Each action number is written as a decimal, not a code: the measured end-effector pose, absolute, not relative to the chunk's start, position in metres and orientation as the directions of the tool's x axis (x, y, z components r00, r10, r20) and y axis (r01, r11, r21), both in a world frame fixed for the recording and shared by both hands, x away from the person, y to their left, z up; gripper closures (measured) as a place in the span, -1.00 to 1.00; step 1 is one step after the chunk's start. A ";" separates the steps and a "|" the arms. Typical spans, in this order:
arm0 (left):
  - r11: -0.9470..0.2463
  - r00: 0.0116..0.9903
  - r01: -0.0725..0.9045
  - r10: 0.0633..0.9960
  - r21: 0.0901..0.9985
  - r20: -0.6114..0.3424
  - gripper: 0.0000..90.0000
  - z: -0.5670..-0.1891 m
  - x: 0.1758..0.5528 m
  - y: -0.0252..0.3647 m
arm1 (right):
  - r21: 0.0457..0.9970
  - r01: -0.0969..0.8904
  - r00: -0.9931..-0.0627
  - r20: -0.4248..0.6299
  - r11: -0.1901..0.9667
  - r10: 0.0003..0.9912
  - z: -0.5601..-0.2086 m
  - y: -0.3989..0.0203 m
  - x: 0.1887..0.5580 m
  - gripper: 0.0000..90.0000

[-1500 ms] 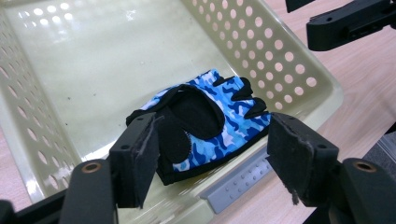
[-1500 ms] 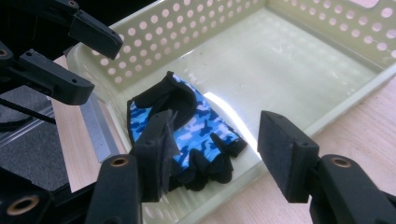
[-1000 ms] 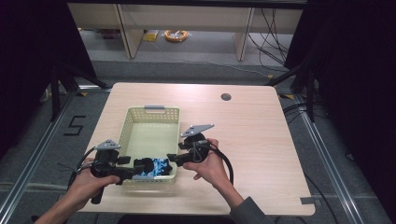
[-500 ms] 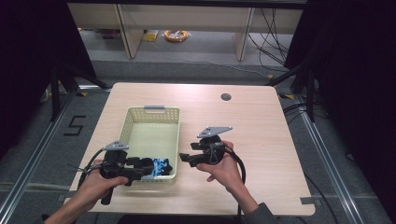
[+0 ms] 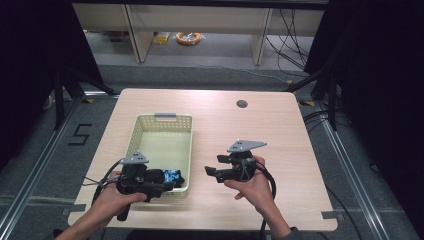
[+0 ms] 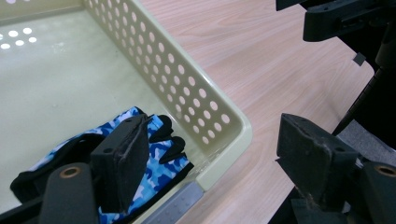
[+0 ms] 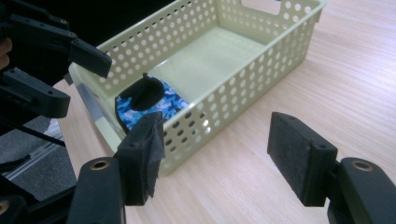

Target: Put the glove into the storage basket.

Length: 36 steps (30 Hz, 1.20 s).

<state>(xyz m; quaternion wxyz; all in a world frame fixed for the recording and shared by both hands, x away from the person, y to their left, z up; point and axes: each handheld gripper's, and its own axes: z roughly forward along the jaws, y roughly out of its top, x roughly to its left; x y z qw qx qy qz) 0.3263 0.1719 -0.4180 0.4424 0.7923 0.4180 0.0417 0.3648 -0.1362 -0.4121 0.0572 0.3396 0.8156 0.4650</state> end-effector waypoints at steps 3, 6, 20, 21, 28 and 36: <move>-0.267 0.657 0.618 0.693 0.740 -0.299 -0.46 -0.419 0.326 0.168 | 0.797 0.518 -0.749 0.246 0.312 0.616 -0.414 -0.144 0.361 -0.18; -0.278 0.672 0.610 0.677 0.742 -0.299 -0.47 -0.418 0.326 0.164 | 0.801 0.524 -0.738 0.255 0.291 0.625 -0.416 -0.154 0.357 -0.18; -0.335 0.738 0.519 0.641 0.787 -0.213 -0.58 -0.420 0.316 0.137 | 0.794 0.560 -0.691 0.289 0.237 0.663 -0.433 -0.189 0.339 -0.20; -0.343 0.746 0.512 0.633 0.788 -0.209 -0.58 -0.420 0.315 0.135 | 0.787 0.571 -0.681 0.294 0.235 0.670 -0.432 -0.191 0.337 -0.20; -0.339 0.762 0.491 0.614 0.802 -0.208 -0.59 -0.425 0.310 0.126 | 0.794 0.566 -0.676 0.295 0.219 0.675 -0.437 -0.202 0.331 -0.20; -0.343 0.778 0.472 0.596 0.812 -0.200 -0.62 -0.430 0.305 0.119 | 0.796 0.563 -0.671 0.282 0.224 0.686 -0.443 -0.210 0.326 -0.23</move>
